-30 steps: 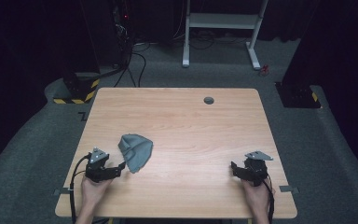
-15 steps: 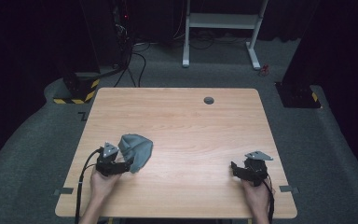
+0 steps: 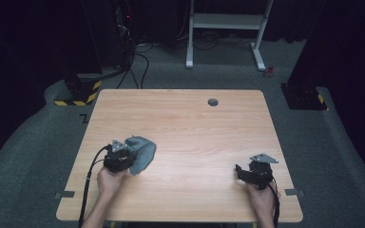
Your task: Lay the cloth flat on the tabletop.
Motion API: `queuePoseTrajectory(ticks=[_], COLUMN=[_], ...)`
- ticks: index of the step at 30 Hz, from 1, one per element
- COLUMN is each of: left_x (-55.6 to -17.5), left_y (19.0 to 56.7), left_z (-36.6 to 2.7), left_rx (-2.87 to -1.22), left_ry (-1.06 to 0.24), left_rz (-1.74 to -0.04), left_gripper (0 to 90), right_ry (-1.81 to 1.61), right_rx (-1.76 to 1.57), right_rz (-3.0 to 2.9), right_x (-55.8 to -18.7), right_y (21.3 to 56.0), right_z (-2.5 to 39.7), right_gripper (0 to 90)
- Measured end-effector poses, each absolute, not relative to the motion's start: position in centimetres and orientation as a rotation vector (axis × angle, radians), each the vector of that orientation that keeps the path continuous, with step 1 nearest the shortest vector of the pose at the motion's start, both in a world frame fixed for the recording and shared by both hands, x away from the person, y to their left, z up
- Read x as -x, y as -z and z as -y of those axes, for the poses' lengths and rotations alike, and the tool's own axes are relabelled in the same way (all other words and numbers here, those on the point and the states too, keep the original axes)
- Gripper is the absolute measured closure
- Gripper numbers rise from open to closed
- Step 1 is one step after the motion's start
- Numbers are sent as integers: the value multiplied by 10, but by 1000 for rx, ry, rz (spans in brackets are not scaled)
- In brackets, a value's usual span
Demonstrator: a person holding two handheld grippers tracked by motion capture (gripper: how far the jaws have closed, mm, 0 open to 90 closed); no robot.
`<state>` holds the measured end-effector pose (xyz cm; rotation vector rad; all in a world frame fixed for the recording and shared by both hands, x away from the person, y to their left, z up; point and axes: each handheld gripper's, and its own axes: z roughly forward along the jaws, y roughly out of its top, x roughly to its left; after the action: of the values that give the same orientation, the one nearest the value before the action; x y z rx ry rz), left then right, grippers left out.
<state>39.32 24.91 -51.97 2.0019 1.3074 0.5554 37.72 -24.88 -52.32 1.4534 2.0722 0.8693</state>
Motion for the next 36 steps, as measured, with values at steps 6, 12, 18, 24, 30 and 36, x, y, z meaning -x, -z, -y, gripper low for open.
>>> queuePoseTrajectory(ticks=[6, 12, 18, 24, 30, 36], left_x=[-396, -396, -397, -398, -402, -406], left_y=[518, 515, 515, 512, 509, 508], left_z=[-242, -229, -209, -189, -162, -136], left_rx=[-1993, -1977, -1968, -1990, -2002, -2012], left_ry=[-526, -492, -454, -436, -416, -408], left_rz=[-1289, -1250, -1218, -1180, -1138, -1104], left_gripper=[806, 816, 819, 818, 817, 815], right_ry=[-869, -869, -870, -870, -870, -872], right_rx=[-1454, -1453, -1456, -1454, -1451, -1446], right_rz=[-2072, -2072, -2072, -2072, -2073, -2077], right_x=[-377, -377, -377, -377, -377, -377], right_y=[523, 523, 523, 523, 523, 523], right_z=[249, 249, 249, 249, 249, 248], right_gripper=[238, 238, 238, 240, 240, 242])
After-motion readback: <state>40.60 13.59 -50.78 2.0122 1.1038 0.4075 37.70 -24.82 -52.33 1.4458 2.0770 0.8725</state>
